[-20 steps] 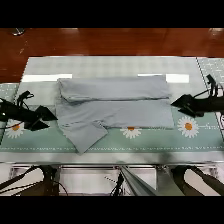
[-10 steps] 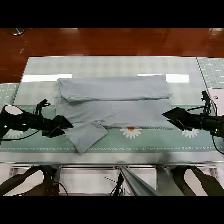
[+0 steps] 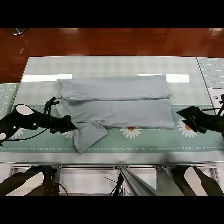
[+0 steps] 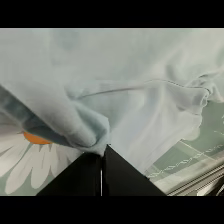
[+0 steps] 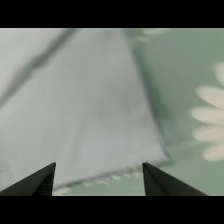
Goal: Fold the shirts.
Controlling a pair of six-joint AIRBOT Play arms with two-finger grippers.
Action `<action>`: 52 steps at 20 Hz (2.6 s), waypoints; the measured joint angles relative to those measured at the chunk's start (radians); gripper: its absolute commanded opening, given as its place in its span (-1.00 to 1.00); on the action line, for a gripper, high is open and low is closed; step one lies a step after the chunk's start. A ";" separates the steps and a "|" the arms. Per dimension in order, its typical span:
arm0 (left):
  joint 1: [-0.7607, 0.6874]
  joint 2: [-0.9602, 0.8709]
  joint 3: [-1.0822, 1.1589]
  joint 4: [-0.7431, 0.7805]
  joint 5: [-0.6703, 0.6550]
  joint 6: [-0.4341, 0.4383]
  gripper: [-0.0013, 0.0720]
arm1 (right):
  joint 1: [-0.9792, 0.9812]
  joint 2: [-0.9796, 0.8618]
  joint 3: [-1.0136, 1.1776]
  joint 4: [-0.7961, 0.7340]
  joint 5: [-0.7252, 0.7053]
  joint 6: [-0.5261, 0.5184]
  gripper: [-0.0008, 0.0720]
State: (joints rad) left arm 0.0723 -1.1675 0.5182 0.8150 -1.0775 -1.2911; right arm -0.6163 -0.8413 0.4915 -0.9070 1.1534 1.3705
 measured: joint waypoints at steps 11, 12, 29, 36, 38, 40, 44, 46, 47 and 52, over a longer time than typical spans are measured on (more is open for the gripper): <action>-0.008 0.000 0.000 -0.031 0.004 0.026 -0.89 | -0.037 -0.072 -0.065 -0.046 0.043 0.007 0.73; -0.008 0.000 0.000 -0.031 0.004 0.027 -0.89 | -0.038 -0.105 -0.059 -0.016 0.030 -0.011 0.73; 0.065 0.002 0.093 -0.094 -0.016 0.061 -0.89 | 0.274 -0.485 0.272 0.092 -0.080 -0.076 -0.90; 0.136 -0.144 0.454 -0.166 0.010 0.054 -0.89 | 0.307 -0.554 0.556 0.100 -0.115 -0.049 -0.90; 0.131 -0.243 0.590 -0.176 0.021 0.026 -0.89 | 0.317 -0.610 0.641 0.133 -0.133 -0.045 -0.90; 0.128 -0.362 0.729 -0.177 0.019 -0.011 -0.89 | 0.333 -0.679 0.724 0.169 -0.148 -0.043 -0.90; 0.122 -0.557 0.904 -0.182 -0.023 -0.069 -0.89 | 0.360 -0.824 0.860 0.203 -0.165 -0.026 -0.90; 0.121 -0.628 0.941 -0.182 -0.061 -0.079 -0.16 | 0.365 -0.879 0.898 0.214 -0.167 -0.019 -0.16; 0.121 -0.656 0.953 -0.181 -0.082 -0.088 0.91 | 0.367 -0.901 0.911 0.217 -0.169 -0.016 0.74; 0.200 -0.701 1.028 -0.155 -0.213 -0.120 0.94 | 0.313 -0.944 0.976 0.218 -0.129 -0.027 0.73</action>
State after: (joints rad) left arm 0.2718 -1.8683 1.5467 0.6601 -1.2903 -1.4109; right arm -0.3035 -1.7851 1.4673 -0.6891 1.0245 1.3430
